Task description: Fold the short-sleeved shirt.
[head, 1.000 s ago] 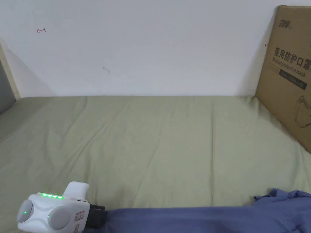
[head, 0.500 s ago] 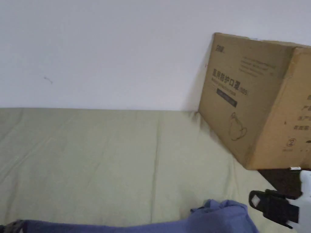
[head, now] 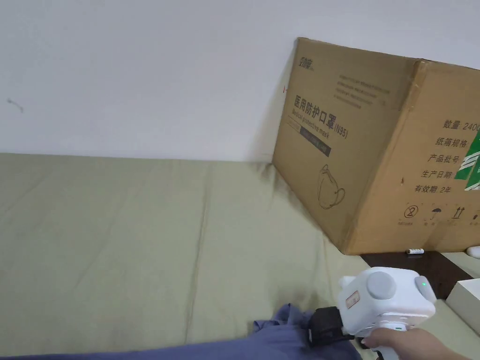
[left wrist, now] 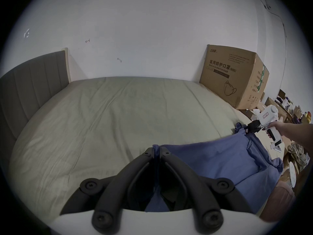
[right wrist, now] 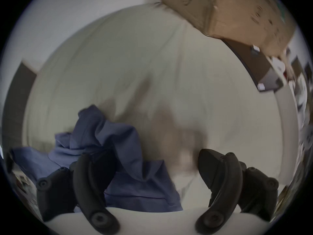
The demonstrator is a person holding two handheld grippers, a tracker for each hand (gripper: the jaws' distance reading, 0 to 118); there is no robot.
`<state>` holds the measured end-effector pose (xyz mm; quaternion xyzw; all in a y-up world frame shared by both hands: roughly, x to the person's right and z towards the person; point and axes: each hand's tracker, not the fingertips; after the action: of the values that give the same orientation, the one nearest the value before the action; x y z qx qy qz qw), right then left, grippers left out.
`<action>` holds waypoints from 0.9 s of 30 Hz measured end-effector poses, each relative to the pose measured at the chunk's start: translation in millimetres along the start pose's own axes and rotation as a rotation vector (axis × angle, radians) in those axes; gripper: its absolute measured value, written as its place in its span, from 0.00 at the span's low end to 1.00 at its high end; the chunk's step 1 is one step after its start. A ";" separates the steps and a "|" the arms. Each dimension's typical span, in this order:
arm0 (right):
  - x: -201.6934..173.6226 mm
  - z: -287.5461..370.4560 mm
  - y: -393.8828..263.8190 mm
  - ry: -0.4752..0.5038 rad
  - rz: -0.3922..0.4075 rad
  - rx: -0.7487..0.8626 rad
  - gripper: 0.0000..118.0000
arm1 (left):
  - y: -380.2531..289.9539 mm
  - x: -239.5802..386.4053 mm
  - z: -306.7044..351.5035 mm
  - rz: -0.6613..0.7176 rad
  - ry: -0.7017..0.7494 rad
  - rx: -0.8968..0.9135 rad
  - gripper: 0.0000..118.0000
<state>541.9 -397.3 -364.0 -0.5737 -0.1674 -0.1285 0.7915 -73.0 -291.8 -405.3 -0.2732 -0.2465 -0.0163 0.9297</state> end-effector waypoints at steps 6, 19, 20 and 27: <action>-11.9 36.0 -12.9 0.163 0.054 0.113 0.03 | -9.8 -14.8 -10.4 0.032 0.021 -0.070 0.04; 6.7 285.4 -58.2 0.179 -0.028 0.489 0.03 | 97.8 -0.4 123.4 0.039 -0.037 0.103 0.04; 7.0 307.5 -60.2 0.176 -0.013 0.522 0.03 | 110.1 1.1 136.3 0.040 -0.038 0.127 0.04; -1.7 435.0 -43.3 0.169 0.000 0.720 0.03 | 193.6 2.7 196.7 0.044 -0.050 0.232 0.04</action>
<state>472.1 3.0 -202.9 -0.2456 -0.1359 -0.1083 0.9537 -127.1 -25.4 -357.5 -0.1695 -0.2637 0.0396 0.9488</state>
